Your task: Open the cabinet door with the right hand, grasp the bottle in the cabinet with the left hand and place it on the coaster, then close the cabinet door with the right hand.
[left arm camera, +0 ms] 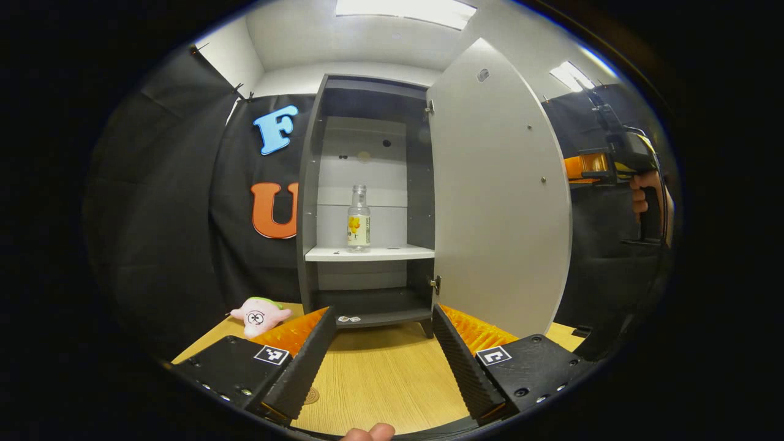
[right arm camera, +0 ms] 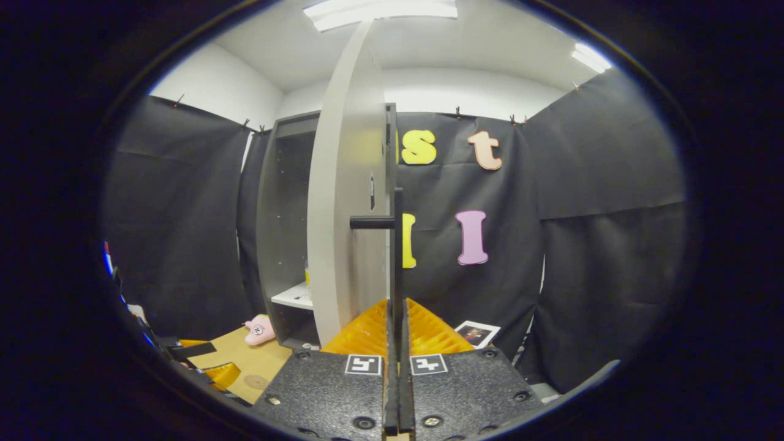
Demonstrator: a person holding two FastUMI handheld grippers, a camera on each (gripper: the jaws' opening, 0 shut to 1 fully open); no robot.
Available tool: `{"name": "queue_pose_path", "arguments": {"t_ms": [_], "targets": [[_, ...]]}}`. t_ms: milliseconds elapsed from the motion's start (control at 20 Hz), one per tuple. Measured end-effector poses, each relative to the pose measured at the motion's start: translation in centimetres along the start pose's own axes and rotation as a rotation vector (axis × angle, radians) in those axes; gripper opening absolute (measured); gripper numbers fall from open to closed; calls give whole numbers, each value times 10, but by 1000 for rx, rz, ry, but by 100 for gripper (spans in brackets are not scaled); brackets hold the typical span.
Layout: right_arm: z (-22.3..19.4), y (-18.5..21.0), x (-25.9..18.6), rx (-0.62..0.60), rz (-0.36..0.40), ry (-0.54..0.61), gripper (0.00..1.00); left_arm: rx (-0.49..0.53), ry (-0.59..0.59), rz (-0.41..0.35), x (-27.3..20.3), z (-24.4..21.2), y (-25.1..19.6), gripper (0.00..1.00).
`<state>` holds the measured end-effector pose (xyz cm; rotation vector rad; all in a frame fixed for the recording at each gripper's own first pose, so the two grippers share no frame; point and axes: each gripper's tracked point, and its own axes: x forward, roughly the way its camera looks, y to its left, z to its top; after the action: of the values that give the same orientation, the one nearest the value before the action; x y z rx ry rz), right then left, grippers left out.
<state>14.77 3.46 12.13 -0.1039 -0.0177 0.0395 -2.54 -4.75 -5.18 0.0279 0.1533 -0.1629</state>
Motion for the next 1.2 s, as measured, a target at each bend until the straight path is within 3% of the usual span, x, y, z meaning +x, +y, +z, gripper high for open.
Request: {"name": "queue_pose_path", "arguments": {"t_ms": [100,150,200,500,750,800,950,1000,1100,1200], "targets": [[0,-3,1,8,1,-2,4,-3,-5,-6,1,1,-4,95],[-1,-3,1,10,5,-1,4,-4,-4,-9,2,1,-6,84],[0,-3,0,3,10,1,4,-5,-4,-13,3,1,-8,95],[-7,-17,-43,29,8,3,4,-11,-16,15,4,3,-3,95],[-18,-51,-41,68,-46,-12,5,-24,8,18,11,0,-2,95],[-21,-53,-39,69,-54,-4,20,-25,4,21,12,1,-2,95],[-24,-59,-29,51,-66,-1,45,-2,-10,39,15,6,3,95],[-23,-56,-27,53,-56,-6,58,6,-19,43,16,10,5,95],[-21,-53,-21,58,-42,-12,73,18,-35,51,21,18,8,95],[-19,-58,-20,53,-51,-27,80,25,-56,53,28,29,10,95]]}}
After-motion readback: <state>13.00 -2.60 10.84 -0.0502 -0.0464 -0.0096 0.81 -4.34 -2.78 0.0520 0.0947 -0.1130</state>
